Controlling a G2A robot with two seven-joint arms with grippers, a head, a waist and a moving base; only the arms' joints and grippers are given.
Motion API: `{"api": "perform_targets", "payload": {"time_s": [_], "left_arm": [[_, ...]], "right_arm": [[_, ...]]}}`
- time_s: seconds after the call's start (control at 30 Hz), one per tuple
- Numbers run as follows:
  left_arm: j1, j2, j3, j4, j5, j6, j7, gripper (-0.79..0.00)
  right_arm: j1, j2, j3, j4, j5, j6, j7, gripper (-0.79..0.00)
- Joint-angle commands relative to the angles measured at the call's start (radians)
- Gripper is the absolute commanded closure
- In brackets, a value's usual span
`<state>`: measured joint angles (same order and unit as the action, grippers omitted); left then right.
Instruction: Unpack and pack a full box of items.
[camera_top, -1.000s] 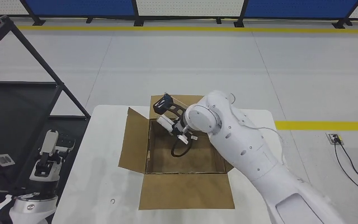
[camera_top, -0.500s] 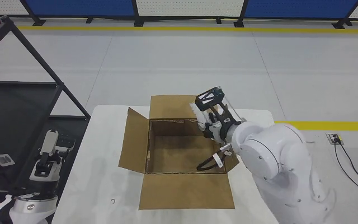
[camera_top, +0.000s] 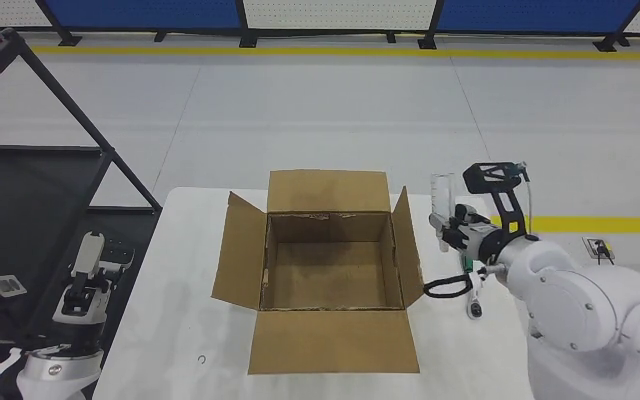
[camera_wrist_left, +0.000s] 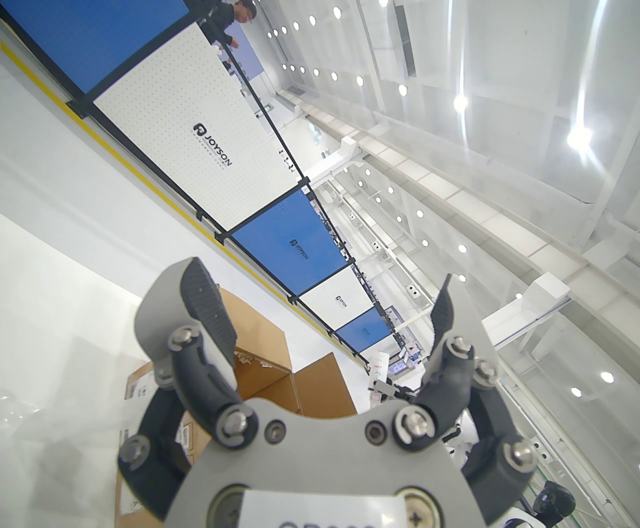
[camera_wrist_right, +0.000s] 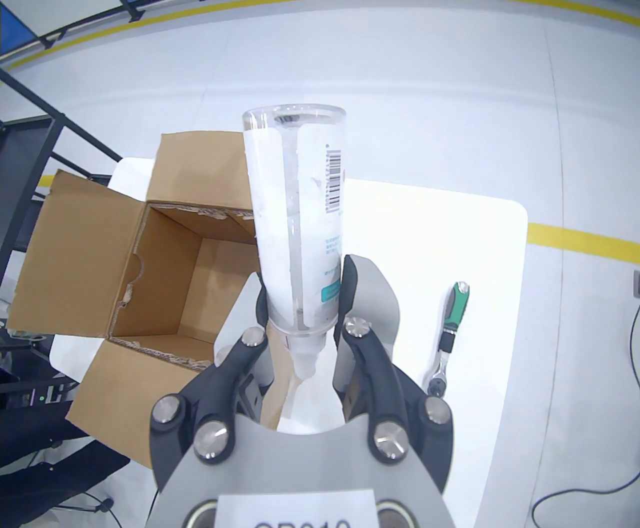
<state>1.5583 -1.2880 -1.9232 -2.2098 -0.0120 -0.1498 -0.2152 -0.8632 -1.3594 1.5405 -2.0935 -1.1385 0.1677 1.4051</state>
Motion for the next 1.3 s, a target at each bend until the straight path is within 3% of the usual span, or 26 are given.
{"api": "perform_targets", "payload": {"time_s": [0.0, 0.27, 0.63, 0.9, 1.23, 1.27], "left_arm": [[0.000, 0.000, 0.000, 0.000, 0.000, 0.000, 0.000, -0.785], [0.000, 0.000, 0.000, 0.000, 0.000, 0.000, 0.000, -0.785], [0.000, 0.000, 0.000, 0.000, 0.000, 0.000, 0.000, -0.785], [0.000, 0.000, 0.000, 0.000, 0.000, 0.000, 0.000, -0.785], [0.000, 0.000, 0.000, 0.000, 0.000, 0.000, 0.000, -0.785], [0.000, 0.000, 0.000, 0.000, 0.000, 0.000, 0.000, -0.785]], "right_arm": [[-0.019, 0.003, 0.023, 0.039, 0.002, 0.008, -0.005, 0.000], [-0.074, 0.017, 0.109, 0.253, 0.071, -0.014, -0.055, 0.000], [-0.102, 0.040, 0.172, 0.535, 0.165, -0.120, -0.139, 0.000], [-0.050, 0.049, 0.114, 0.714, 0.148, -0.149, -0.173, 0.000], [0.029, 0.057, 0.046, 0.814, 0.092, -0.104, -0.150, 0.000], [0.033, 0.057, 0.039, 0.819, 0.092, -0.095, -0.143, -0.068]]}}
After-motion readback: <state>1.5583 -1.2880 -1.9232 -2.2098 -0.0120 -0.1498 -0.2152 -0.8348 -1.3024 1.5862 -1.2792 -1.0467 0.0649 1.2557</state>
